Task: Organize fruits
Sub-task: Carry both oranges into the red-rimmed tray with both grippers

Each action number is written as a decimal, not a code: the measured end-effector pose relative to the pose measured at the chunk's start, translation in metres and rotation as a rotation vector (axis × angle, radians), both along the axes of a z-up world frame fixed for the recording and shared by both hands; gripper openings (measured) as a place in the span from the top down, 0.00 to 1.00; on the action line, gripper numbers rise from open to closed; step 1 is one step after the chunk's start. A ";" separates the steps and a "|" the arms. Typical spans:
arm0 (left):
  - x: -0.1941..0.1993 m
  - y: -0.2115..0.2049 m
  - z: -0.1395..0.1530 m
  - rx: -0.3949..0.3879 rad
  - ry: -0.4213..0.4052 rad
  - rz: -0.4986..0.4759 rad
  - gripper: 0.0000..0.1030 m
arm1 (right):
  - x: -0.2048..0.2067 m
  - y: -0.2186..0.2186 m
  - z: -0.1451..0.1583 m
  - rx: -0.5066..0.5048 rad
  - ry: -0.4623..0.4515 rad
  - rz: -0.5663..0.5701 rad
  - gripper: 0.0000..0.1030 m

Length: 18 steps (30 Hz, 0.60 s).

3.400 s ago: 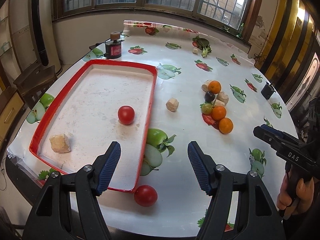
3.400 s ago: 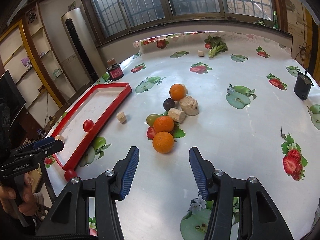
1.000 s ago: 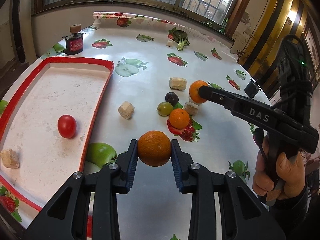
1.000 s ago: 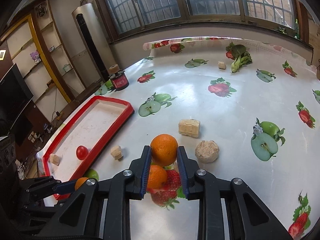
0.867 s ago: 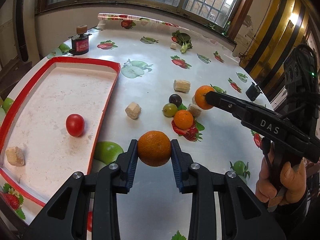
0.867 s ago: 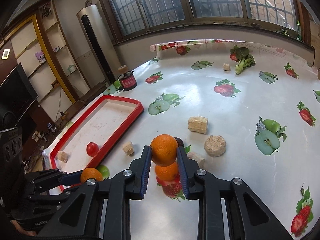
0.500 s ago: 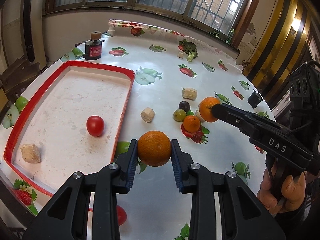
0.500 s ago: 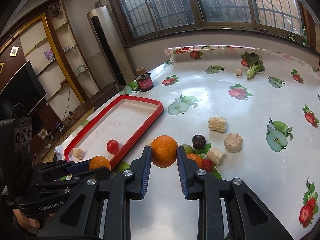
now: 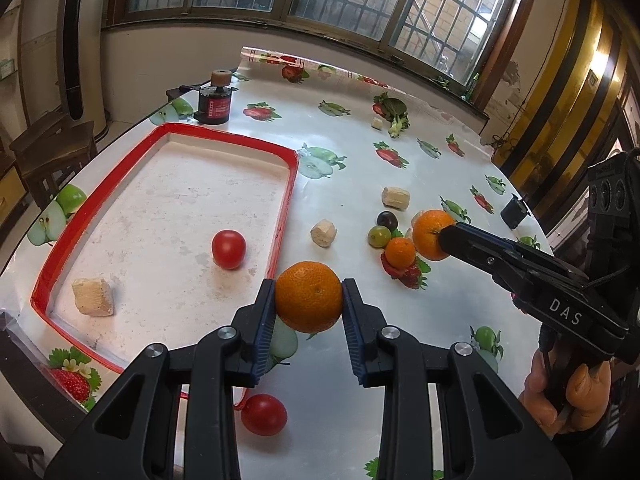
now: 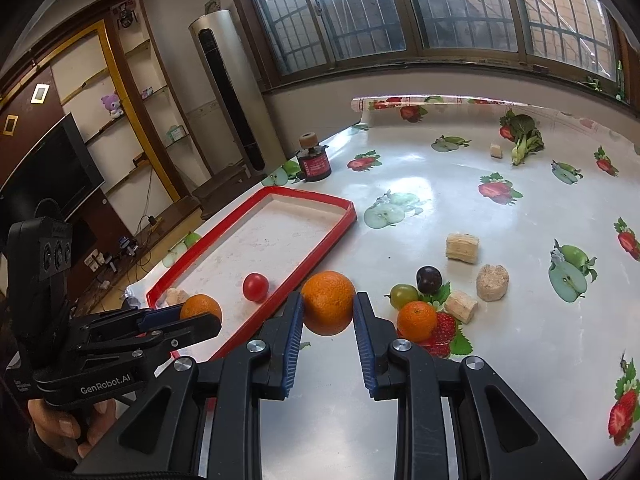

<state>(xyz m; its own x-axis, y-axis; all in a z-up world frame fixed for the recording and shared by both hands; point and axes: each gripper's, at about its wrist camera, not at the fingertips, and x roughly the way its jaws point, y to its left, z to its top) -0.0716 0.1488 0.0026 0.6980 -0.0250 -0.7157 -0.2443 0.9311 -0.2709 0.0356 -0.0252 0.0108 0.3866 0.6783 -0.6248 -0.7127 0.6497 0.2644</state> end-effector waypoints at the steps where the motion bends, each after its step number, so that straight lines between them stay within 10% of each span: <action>1: -0.001 0.001 0.000 0.000 -0.002 0.003 0.71 | -0.001 0.001 0.000 0.000 0.000 0.003 0.75; 18: -0.019 0.035 0.003 0.009 -0.013 0.086 0.71 | -0.015 0.030 0.006 0.002 -0.006 0.064 0.75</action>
